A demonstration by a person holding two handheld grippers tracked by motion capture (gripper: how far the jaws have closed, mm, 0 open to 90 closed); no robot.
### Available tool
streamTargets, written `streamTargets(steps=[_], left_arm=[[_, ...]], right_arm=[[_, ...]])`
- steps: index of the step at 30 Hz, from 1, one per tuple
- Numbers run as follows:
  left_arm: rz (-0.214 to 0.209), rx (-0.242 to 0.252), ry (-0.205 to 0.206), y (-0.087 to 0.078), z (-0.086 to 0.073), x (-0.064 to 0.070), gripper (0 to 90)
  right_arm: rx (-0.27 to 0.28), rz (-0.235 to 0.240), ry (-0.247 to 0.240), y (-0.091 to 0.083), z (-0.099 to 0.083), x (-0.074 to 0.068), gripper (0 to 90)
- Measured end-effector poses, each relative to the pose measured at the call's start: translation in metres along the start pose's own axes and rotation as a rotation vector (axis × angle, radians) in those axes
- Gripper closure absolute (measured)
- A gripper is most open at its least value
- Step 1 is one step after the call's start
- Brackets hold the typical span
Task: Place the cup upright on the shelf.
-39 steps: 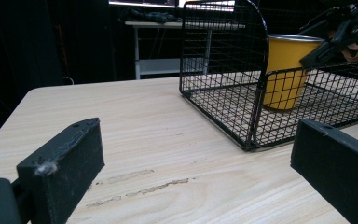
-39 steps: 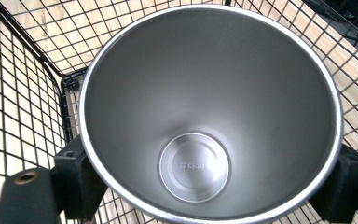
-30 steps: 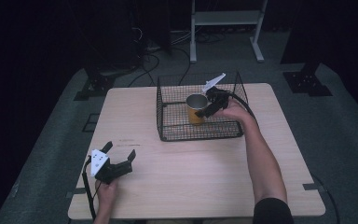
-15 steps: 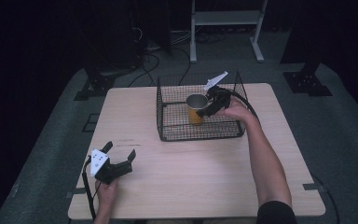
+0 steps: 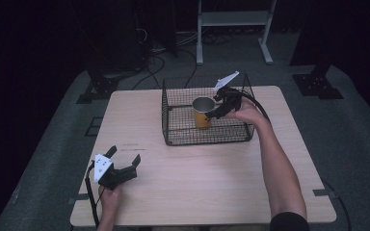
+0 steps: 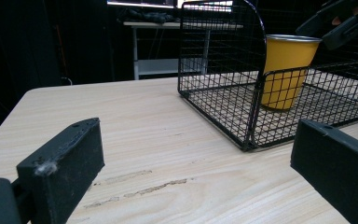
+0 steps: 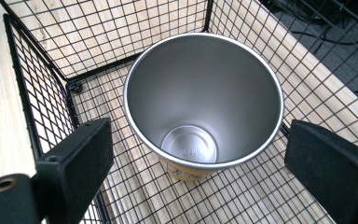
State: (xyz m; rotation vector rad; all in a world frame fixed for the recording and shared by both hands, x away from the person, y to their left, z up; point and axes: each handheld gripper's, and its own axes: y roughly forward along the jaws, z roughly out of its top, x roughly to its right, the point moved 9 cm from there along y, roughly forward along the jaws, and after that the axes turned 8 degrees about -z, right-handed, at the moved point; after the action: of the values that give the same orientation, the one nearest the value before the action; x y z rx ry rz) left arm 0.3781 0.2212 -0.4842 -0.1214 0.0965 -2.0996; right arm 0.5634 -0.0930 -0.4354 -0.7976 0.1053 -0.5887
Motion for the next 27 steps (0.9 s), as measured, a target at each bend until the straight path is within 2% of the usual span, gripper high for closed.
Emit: streamTargets(steps=[4, 10, 15, 20, 22, 27], left_arm=[[0.000, 0.000, 0.001, 0.000, 0.000, 0.000, 2.0], [0.005, 0.001, 0.000, 0.000, 0.000, -0.001, 2.0], [0.009, 0.001, -0.007, 0.000, 0.000, -0.001, 2.0], [0.009, -0.001, -0.001, 0.000, 0.000, -0.001, 2.0], [0.007, -0.001, -0.003, 0.000, 0.000, -0.001, 2.0], [0.008, -0.003, -0.008, 0.000, -0.001, -0.001, 2.0]], right_arm=[[0.011, 0.002, 0.007, -0.007, 0.003, -0.002, 7.2], [0.063, 0.013, 0.009, -0.020, 0.009, -0.008, 7.6], [0.096, 0.033, 0.024, -0.028, 0.008, -0.013, 7.6], [0.101, 0.054, 0.028, -0.038, 0.009, -0.017, 7.6], [0.116, 0.048, 0.019, -0.044, 0.009, -0.019, 7.6], [0.141, 0.047, 0.036, -0.056, 0.003, -0.020, 7.6]])
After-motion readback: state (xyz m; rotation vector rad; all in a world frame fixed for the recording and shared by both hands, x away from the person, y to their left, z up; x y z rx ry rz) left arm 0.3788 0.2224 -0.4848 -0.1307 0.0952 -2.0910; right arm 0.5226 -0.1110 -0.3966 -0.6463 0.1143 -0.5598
